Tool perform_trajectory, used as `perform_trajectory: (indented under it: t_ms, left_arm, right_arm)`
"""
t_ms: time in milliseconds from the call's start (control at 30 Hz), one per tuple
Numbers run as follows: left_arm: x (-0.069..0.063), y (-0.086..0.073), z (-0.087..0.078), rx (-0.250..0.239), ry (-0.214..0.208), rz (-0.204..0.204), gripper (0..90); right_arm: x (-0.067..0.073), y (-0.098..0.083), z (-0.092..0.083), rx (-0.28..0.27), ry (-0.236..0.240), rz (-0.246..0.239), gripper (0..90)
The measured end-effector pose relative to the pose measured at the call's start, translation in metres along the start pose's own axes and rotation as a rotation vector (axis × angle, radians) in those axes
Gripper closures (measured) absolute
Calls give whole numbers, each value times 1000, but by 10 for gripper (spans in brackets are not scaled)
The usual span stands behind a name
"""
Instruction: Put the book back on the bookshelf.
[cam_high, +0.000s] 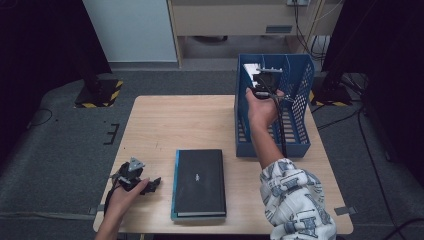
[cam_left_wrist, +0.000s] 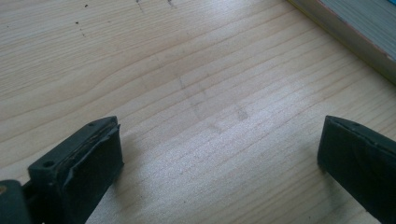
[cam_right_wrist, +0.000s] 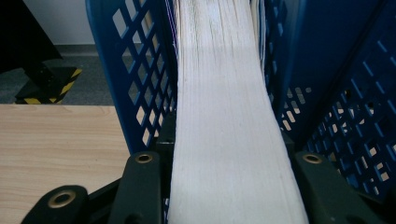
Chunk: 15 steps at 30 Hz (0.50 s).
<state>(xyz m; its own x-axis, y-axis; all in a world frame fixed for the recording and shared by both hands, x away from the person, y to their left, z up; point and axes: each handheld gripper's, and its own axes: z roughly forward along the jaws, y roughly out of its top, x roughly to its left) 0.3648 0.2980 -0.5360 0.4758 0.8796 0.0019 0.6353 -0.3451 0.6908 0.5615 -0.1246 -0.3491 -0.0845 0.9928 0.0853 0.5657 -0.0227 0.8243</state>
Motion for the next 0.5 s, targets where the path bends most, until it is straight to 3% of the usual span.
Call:
perform_trajectory:
  t_ms: [300,333,500]
  left_arm:
    - [0,0,0,2,-1,2,0]
    - [0,0,0,0,-1,2,0]
    - [0,0,0,0,-1,3,0]
  right_arm:
    - [8,-4,-1,-15,10,-12,568]
    - [10,-6,-2,-26,39,-5,522]
    - [16,-9,-8,-18,68,-49,409]
